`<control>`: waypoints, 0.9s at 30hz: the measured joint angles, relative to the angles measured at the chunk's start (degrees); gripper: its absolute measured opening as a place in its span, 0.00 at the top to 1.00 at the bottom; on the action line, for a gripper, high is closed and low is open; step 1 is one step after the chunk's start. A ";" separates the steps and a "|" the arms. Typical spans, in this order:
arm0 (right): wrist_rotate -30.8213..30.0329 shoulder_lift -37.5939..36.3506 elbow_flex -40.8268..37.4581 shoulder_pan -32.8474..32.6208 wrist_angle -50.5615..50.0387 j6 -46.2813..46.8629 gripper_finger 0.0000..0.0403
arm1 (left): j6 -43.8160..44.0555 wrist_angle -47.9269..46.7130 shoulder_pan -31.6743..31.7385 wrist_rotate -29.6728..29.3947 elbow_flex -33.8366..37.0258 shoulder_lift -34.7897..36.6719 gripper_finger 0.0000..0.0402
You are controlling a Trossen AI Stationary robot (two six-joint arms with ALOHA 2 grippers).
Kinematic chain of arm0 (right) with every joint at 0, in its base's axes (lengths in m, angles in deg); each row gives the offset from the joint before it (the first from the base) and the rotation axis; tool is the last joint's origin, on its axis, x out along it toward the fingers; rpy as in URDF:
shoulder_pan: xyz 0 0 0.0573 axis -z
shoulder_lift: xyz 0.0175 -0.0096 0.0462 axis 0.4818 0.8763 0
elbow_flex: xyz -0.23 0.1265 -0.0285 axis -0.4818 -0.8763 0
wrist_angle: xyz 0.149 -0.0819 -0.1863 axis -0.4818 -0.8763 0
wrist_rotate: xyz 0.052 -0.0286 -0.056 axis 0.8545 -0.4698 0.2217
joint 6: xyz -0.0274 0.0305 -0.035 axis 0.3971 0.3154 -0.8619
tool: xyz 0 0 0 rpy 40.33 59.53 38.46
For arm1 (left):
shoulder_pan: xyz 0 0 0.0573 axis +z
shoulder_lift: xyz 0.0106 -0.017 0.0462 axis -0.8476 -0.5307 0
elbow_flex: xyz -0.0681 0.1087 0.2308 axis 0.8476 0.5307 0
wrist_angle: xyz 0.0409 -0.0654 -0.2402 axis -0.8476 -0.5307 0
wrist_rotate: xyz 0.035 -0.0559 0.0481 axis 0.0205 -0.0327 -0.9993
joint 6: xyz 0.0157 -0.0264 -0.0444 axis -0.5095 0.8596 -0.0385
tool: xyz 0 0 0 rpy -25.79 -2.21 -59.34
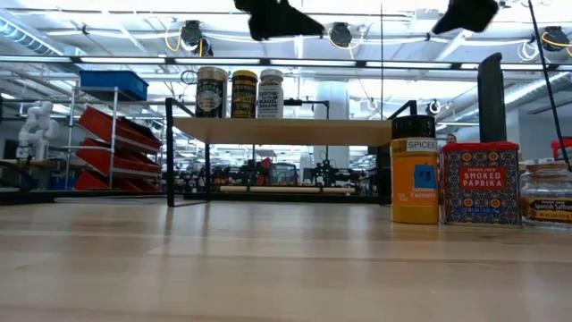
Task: Shelf spices
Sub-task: Put the orange seasoning bottle on the shelf
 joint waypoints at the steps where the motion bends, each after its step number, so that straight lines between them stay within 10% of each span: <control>1: -0.04 0.00 -0.95 -1.32 0.15 1.86 0.27 | 0.02 0.60 0.63 1.32 -0.03 -0.86 0.04; 27: -8.61 0.02 -11.53 -19.44 0.81 23.39 0.27 | -0.07 5.05 3.43 8.28 -10.73 -22.37 0.04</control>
